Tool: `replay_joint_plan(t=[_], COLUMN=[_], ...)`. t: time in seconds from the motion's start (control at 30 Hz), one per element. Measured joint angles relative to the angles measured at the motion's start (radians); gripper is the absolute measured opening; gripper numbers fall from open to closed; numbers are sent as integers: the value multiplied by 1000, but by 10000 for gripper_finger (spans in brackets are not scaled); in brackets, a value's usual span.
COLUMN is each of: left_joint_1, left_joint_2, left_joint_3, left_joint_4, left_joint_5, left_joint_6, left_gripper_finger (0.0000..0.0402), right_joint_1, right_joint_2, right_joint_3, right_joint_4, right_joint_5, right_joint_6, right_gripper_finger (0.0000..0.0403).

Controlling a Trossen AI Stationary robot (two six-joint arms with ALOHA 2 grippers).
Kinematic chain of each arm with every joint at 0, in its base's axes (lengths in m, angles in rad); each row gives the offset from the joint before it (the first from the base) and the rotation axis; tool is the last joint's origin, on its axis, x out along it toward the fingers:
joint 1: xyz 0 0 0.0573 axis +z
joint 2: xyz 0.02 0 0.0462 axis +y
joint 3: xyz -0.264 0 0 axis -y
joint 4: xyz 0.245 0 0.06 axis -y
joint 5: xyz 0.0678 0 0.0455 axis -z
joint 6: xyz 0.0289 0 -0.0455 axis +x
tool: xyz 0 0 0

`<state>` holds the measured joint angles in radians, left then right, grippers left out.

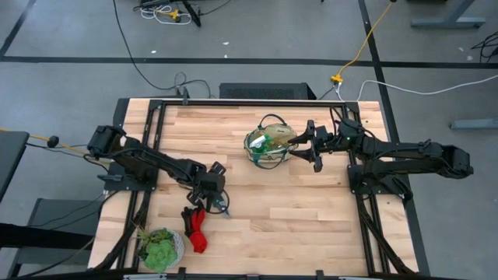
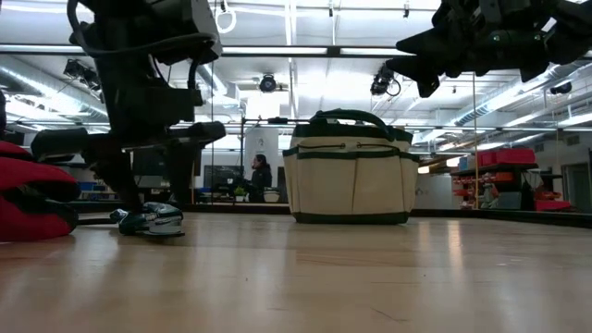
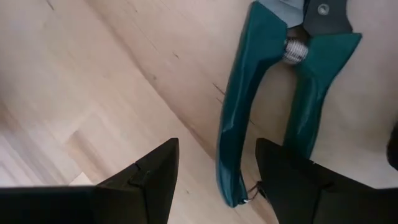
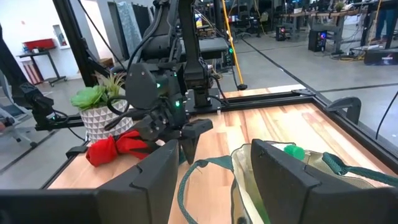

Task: Pick & Place Garden tools in Gardening bag
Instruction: Put the green shear scissors into the gardening bag

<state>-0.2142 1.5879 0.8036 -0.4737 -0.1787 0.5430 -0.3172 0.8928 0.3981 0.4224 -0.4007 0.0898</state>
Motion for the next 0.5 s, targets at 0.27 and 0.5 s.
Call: replay_joint_plan(t=[0.27, 0.5], left_joint_1=[0, 4], left_joint_2=[0, 25], left_joint_3=[0, 2], left_joint_4=[-1, -17], left_joint_5=[0, 16], left_joint_6=[0, -14], left_gripper_finger=[203, 163], right_joint_1=[0, 0], right_joint_2=[0, 0], right_joint_3=[0, 0], right_joint_4=[-6, -6], right_joint_5=[0, 0], right_joint_6=[0, 0], right_gripper_finger=[204, 204])
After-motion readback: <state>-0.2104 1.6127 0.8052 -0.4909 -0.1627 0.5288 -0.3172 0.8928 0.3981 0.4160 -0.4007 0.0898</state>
